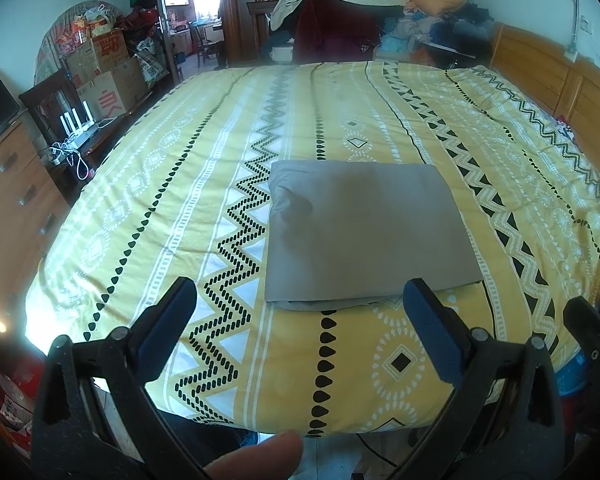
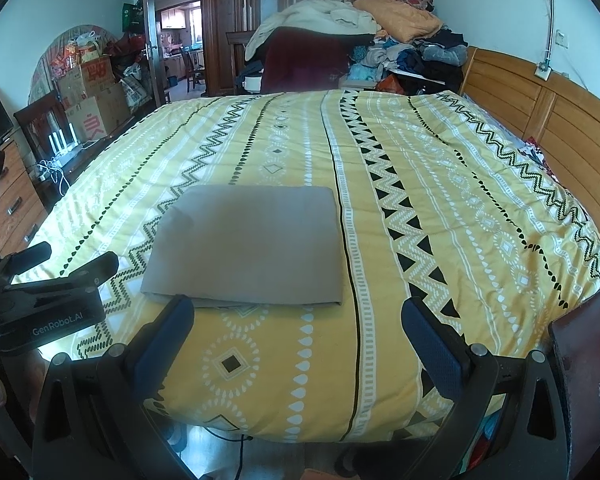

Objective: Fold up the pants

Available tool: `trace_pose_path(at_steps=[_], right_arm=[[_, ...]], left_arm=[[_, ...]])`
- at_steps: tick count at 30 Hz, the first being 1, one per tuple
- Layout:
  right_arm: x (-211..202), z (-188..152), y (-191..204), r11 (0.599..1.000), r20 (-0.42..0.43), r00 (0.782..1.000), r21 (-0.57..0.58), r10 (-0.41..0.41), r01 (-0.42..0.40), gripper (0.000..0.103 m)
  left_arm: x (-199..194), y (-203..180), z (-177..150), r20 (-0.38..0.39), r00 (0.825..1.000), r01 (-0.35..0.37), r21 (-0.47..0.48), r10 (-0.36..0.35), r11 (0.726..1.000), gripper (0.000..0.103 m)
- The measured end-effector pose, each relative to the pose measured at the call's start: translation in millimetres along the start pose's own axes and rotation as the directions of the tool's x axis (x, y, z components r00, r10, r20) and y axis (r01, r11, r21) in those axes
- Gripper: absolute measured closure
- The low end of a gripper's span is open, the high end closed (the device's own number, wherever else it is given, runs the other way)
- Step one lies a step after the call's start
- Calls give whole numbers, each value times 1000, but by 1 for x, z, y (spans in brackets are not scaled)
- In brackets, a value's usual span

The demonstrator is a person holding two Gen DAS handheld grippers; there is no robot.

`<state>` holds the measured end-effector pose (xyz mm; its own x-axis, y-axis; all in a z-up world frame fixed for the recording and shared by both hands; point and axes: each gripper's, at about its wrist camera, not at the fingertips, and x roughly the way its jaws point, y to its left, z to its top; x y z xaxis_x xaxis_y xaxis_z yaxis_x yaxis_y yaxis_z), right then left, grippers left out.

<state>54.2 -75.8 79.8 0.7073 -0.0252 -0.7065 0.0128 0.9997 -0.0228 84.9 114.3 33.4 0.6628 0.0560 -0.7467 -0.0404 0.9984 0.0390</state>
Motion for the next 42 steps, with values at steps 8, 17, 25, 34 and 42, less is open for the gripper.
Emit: trace_pose_path(at_steps=[8,17,25,34,42], right_arm=[[5,-2,3,1000,-23,1000,-15,-16,16,0],[5,-2,-2,1000,-27,1000,-10,-15,14,0],[7,-1,-4,1000,-27,1000,1,1,-1,0],[10,1,-6,1000,-23,1000,7,8,-8,0],[13,0,-6,1000,-32,999,8,11,-10,0]], left_arm=[[4,1,1,-11,1000,11,1,-11,1000,0],[5,-4,0,-17,1000,7,10,-6,1000,0],[4,-6,1,-13,1000,-16,20,16,1000,0],[5,-5,1,-5,999,-33,21,33,999,0],[7,-5,-2,-13,999,-30,12,31,999,0]])
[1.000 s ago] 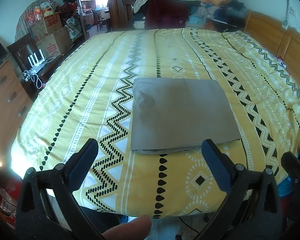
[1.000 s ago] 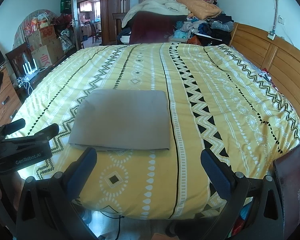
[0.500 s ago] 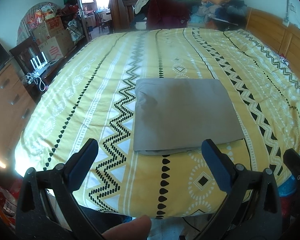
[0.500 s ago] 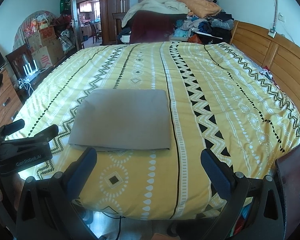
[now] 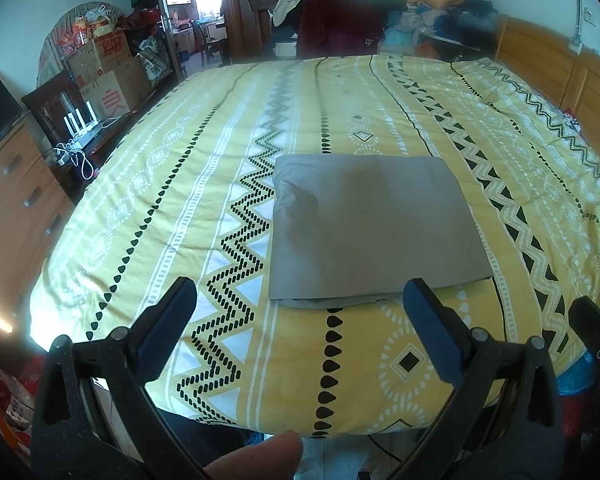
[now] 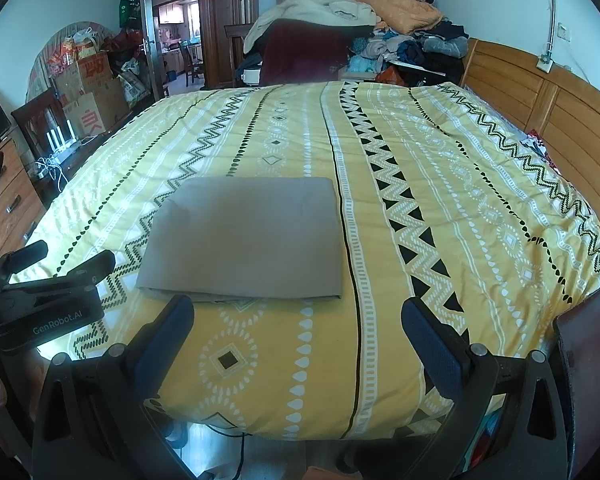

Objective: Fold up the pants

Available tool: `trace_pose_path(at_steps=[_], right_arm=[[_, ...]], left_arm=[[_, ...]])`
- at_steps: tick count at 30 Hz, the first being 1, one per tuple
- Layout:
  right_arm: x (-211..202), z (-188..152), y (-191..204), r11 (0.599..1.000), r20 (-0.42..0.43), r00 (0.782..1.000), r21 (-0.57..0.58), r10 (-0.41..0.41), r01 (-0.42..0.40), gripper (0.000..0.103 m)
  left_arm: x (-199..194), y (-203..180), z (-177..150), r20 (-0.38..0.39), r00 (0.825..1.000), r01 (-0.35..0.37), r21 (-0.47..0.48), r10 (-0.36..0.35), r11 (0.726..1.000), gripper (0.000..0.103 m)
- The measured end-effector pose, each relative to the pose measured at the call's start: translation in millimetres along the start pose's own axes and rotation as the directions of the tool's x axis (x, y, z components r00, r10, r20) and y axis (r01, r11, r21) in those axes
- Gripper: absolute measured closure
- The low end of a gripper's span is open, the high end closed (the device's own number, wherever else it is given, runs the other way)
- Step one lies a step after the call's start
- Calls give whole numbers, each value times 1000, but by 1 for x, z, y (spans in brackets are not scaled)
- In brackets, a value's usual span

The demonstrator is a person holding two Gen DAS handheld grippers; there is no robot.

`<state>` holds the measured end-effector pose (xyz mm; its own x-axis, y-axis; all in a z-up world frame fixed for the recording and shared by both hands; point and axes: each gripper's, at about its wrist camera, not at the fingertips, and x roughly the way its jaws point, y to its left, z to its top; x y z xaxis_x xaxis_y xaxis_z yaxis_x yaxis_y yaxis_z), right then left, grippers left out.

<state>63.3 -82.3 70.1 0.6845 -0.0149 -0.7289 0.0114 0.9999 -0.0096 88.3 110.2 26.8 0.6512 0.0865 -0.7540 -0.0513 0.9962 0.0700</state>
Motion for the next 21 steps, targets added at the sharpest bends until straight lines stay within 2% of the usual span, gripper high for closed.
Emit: trace_pose_path(at_steps=[21], right_arm=[[2,-2,1,1000,-5,1000,-2,-3,3,0]], left_arm=[[5,2,-7,-22,1000,2,-12,-2,1000,0]])
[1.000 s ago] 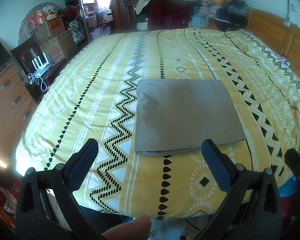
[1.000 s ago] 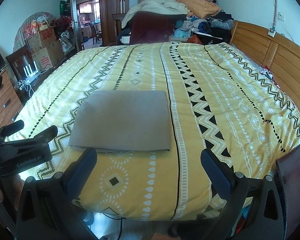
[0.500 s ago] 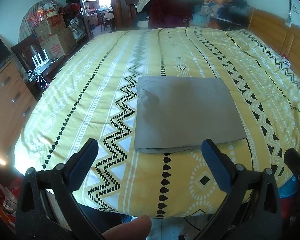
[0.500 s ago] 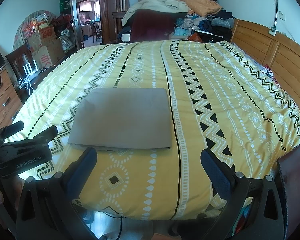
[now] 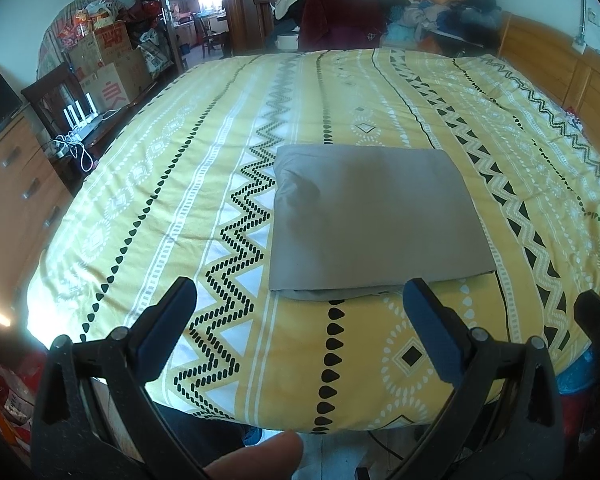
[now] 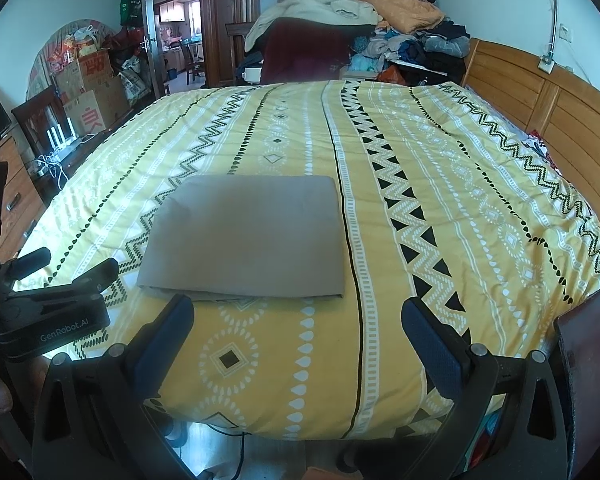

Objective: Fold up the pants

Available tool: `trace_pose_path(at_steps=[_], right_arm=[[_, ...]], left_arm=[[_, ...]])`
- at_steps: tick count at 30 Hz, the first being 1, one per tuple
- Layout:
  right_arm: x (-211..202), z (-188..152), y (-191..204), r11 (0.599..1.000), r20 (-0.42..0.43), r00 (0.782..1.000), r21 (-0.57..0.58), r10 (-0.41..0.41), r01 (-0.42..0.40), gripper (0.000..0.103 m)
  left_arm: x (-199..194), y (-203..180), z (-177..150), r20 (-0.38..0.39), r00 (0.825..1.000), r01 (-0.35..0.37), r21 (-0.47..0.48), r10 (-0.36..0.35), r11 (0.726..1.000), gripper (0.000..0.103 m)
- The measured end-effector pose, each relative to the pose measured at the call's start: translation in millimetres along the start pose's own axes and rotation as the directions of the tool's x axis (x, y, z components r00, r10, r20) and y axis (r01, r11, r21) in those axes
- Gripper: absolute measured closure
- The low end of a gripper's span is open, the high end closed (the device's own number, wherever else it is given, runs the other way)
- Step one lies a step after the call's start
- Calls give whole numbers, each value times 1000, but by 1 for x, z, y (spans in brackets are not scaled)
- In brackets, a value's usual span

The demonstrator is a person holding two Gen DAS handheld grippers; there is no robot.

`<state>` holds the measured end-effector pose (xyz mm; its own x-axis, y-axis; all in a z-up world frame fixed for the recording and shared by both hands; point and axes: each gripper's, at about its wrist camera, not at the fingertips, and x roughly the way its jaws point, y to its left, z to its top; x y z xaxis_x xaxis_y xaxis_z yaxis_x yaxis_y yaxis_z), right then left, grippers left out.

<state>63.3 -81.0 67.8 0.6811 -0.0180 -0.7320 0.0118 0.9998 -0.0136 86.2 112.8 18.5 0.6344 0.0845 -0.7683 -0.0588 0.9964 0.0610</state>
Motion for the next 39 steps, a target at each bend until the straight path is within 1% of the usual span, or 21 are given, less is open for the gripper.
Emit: trace_pose_path(at_steps=[11,15,24,39], right_arm=[[2,1,5,1000,-5,1000,-10,-19,19,0],[2,1,7,1000,-11,1000,-15,-20,20,0],[2,1,8,998,-14,999,-28,-53,52,0],[2,2,7,998,-16,999,-25,-51,50,0]], left_arm=[[4,10,-1,-10,1000,5,-27,-6,1000,0],[2,10,-1,-7,1000,8,-28,-9,1000,0],[0,9,-1,-6,1000,7,-25,-8,1000,0],[-1,11,1,-5,1000,9,-22,-9,1000,0]])
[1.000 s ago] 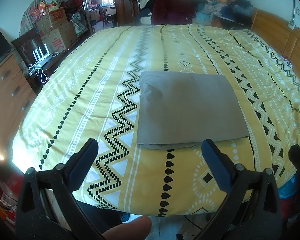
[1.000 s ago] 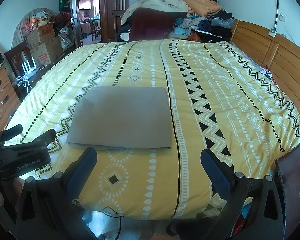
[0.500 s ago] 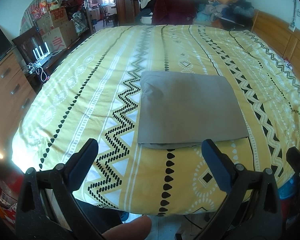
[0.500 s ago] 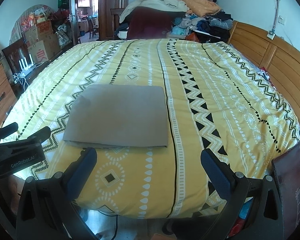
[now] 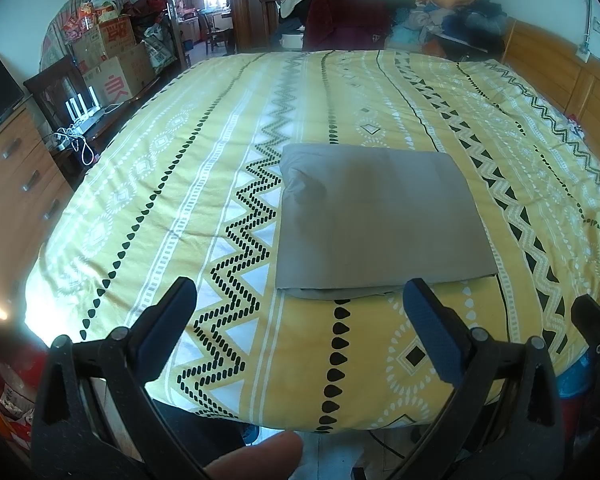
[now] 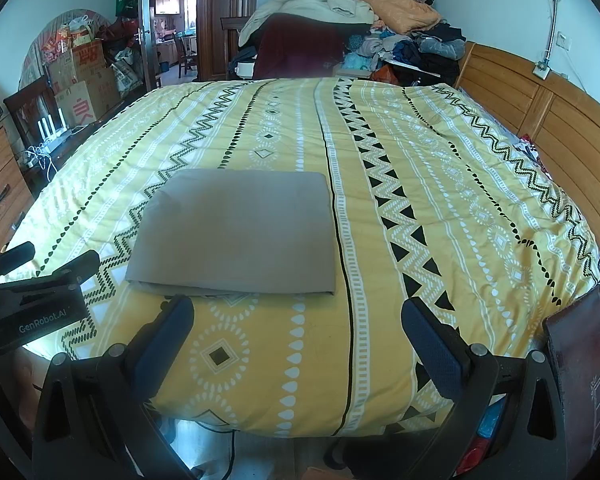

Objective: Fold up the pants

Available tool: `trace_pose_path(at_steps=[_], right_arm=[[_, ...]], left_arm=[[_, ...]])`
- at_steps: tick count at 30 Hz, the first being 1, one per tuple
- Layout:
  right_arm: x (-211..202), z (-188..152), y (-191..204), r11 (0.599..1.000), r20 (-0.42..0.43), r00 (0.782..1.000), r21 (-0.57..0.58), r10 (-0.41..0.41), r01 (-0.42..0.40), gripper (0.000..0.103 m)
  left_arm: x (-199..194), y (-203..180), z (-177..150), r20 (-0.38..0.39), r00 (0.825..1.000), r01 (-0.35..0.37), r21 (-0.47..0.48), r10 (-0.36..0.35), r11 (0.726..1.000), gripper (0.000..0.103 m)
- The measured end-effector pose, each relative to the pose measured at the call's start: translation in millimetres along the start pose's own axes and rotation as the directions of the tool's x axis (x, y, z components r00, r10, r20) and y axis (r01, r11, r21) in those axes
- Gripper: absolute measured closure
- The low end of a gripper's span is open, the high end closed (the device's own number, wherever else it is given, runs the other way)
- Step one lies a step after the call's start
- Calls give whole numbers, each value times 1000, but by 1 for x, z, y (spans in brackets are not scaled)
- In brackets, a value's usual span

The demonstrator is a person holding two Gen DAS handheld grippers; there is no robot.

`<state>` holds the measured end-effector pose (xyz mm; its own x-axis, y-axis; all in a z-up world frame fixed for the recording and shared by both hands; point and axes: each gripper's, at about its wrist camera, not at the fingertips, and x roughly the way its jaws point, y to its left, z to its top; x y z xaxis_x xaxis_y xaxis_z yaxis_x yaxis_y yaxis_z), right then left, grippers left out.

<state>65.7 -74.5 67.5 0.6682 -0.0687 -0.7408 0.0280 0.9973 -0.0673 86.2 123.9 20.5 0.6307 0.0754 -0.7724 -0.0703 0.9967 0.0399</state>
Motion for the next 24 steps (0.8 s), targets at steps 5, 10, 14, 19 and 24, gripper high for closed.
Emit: trace_pose_path(at_steps=[5,10,14,19,24], right_arm=[[0,1,-1,1000,0,1000,4,3,-3,0],[1,1,-1,1000,-2,1000,5,10,-10,0],[2,2,-1,1000,2,1000,5,14,-14,0],[3,4,-1,1000,1,1000,9,26,-26,0],[3,5,0,999,3,999,12,35,-35,0]], left_arm=[[1,1,2,1,1000,-1,3,1,1000,0],[3,0,3,4,1000,-2,9,2,1000,0],[2,-1,4,7,1000,-2,12,2,1000,0],[2,-2,5,10,1000,-2,17,1,1000,0],[1,-3,6,22,1000,0,21,0,1000,0]])
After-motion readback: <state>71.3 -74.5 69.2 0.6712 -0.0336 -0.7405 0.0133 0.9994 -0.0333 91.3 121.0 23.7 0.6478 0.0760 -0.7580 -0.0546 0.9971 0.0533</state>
